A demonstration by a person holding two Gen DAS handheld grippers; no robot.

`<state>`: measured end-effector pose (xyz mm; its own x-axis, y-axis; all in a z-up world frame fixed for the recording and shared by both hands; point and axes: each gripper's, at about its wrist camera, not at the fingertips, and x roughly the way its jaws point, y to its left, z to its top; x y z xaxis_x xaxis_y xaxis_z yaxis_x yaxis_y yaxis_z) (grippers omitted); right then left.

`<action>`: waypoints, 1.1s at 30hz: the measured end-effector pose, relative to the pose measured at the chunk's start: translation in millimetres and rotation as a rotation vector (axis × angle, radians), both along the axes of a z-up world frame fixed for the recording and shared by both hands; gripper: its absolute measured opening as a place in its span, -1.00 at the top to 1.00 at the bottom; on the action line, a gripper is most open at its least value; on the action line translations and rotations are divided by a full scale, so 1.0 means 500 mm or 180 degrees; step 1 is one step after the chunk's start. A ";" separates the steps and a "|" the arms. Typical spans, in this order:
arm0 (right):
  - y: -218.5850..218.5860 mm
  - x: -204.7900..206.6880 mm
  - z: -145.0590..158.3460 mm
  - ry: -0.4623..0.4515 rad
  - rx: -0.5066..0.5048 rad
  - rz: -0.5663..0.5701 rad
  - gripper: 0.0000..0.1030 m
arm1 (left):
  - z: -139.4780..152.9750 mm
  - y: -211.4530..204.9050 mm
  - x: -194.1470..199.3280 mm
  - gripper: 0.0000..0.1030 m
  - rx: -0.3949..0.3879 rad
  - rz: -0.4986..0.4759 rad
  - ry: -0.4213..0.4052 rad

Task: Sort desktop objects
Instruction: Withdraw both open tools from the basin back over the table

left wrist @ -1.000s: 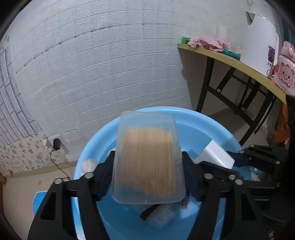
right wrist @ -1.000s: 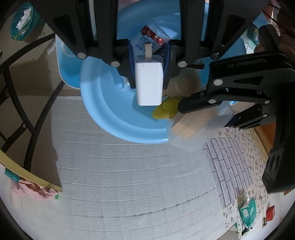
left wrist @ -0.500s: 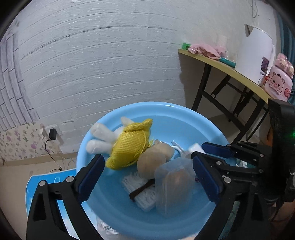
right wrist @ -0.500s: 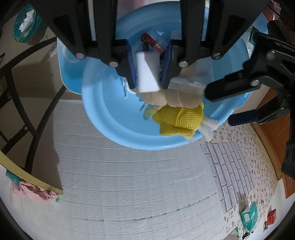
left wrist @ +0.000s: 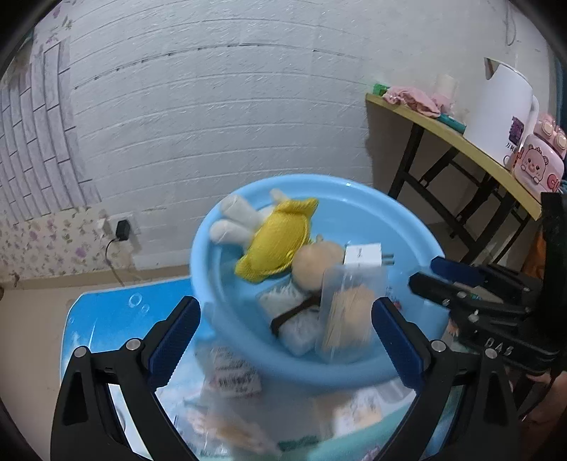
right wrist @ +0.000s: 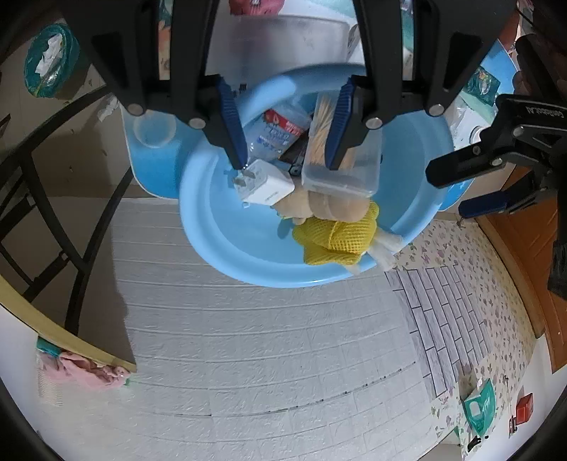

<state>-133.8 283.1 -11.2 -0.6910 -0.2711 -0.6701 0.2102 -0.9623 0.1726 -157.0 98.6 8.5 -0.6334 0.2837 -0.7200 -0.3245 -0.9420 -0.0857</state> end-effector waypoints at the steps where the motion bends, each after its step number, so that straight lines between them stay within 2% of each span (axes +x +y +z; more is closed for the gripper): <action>1: -0.001 0.005 0.001 -0.0001 0.0005 -0.0005 0.13 | 0.000 -0.004 0.006 -0.89 -0.0014 0.0019 -0.0026; 11: -0.005 0.059 0.015 -0.0063 0.0006 -0.0127 0.13 | -0.007 -0.042 0.065 -0.90 -0.0126 0.0115 -0.0175; 19: -0.004 0.096 -0.001 -0.0215 0.0002 -0.0229 0.06 | -0.034 -0.066 0.112 -0.90 -0.0236 0.0155 -0.0332; 33: -0.030 0.141 -0.014 -0.0345 0.0117 -0.0216 -0.01 | -0.058 -0.143 0.164 -0.90 -0.0214 0.0342 -0.0444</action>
